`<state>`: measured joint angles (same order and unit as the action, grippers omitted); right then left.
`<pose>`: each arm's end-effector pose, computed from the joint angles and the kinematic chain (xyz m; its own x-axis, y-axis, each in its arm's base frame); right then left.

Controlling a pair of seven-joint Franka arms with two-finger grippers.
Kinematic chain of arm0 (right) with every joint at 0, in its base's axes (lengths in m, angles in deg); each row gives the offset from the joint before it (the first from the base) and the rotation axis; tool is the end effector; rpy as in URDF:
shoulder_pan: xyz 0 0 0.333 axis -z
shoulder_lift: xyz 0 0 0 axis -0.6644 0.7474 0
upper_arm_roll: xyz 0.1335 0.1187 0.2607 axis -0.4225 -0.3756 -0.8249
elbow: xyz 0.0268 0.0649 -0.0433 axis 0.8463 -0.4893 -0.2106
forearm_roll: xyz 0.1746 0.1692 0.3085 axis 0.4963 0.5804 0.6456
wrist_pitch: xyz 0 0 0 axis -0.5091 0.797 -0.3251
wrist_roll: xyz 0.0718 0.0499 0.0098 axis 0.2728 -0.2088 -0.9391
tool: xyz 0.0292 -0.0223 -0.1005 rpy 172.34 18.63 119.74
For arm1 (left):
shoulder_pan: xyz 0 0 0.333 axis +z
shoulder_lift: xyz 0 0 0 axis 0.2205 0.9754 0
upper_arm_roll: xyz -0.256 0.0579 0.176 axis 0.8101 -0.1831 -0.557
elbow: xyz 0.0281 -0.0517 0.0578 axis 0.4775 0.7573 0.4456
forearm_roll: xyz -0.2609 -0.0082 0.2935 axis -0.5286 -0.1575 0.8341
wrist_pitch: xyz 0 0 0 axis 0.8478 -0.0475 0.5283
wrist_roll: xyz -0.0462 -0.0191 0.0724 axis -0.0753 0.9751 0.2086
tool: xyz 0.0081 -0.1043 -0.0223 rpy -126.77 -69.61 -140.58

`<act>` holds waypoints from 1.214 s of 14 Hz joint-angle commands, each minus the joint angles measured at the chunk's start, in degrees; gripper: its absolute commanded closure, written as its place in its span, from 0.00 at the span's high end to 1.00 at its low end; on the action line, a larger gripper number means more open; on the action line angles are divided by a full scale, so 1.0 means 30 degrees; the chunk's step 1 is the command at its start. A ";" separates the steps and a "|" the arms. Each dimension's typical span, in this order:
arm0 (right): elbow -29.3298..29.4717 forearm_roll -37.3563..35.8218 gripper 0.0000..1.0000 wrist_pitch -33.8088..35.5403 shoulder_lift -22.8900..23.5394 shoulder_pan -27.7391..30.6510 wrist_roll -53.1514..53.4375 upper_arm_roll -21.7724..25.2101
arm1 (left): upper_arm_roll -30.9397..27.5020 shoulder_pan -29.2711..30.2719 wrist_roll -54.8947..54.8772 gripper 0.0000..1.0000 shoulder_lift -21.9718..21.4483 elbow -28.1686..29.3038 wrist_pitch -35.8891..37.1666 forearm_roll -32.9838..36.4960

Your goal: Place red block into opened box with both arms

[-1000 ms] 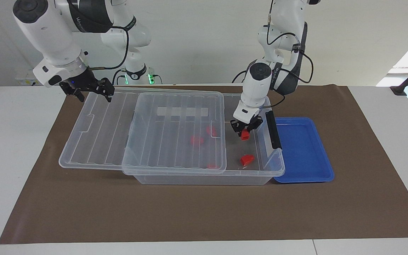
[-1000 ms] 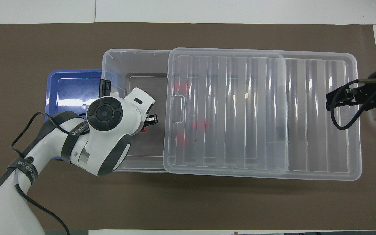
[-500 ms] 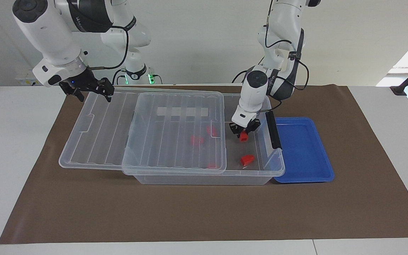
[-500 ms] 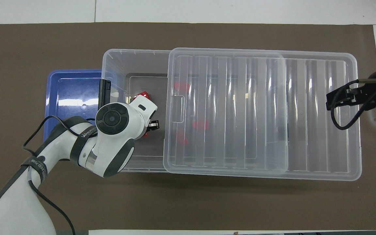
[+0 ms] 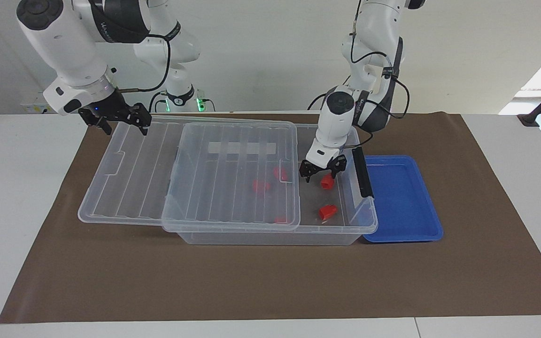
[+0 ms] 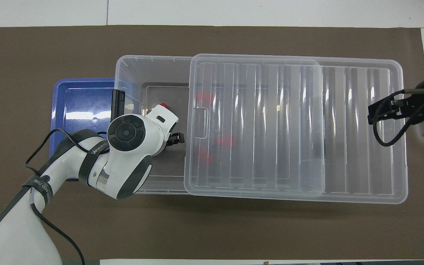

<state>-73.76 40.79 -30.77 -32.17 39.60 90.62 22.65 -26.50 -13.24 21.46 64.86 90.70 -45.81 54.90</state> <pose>0.5544 0.0115 0.5952 0.9902 -0.0369 -0.1344 -0.0351 -0.9993 0.0157 0.4852 -0.3003 0.3491 0.9960 0.0767 0.0457 0.0759 -0.9969 0.0198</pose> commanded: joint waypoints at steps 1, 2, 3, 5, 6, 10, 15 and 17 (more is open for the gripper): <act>-0.0040 -0.0036 1.00 -0.0146 -0.0079 0.0122 0.0268 -0.0111 | -0.0222 -0.0072 0.0278 1.00 -0.0877 -0.0701 0.1694 0.0277; -0.0040 -0.0036 1.00 -0.0146 -0.0079 0.0151 0.0268 -0.0111 | -0.0222 -0.0071 0.0278 1.00 -0.1256 -0.0906 0.2134 0.0277; -0.0040 -0.0036 1.00 -0.0146 -0.0079 0.0151 0.0268 -0.0111 | -0.0251 -0.0042 0.0220 1.00 -0.1463 -0.1169 0.2660 0.0277; -0.0040 -0.0036 1.00 -0.0146 -0.0079 0.0151 0.0268 -0.0111 | -0.0368 -0.0013 0.0132 1.00 -0.1815 -0.1726 0.3774 0.0277; -0.0040 -0.0036 1.00 -0.0146 -0.0079 0.0151 0.0268 -0.0111 | -0.0398 0.0045 0.0103 1.00 -0.2107 -0.1903 0.4243 0.0277; -0.0040 -0.0036 1.00 -0.0116 -0.0079 0.0151 0.0268 -0.0111 | -0.0428 0.0834 -0.0917 1.00 -0.4271 -0.1934 0.6233 0.0336; -0.0274 -0.0270 1.00 -0.1077 -0.0108 0.0151 -0.0022 -0.0024 | -0.0457 0.2971 -0.3995 1.00 -0.5333 -0.2080 0.7471 0.0336; -0.1293 -0.0270 0.88 -0.2337 -0.0370 0.0268 -0.1305 0.0821 | -0.0457 0.3880 -0.4990 1.00 -0.5245 -0.2284 0.7354 0.0307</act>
<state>-74.25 40.50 -34.16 -32.15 39.67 90.15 23.24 -28.18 -3.96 9.39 49.05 84.19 -24.16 55.01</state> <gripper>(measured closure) 0.000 0.000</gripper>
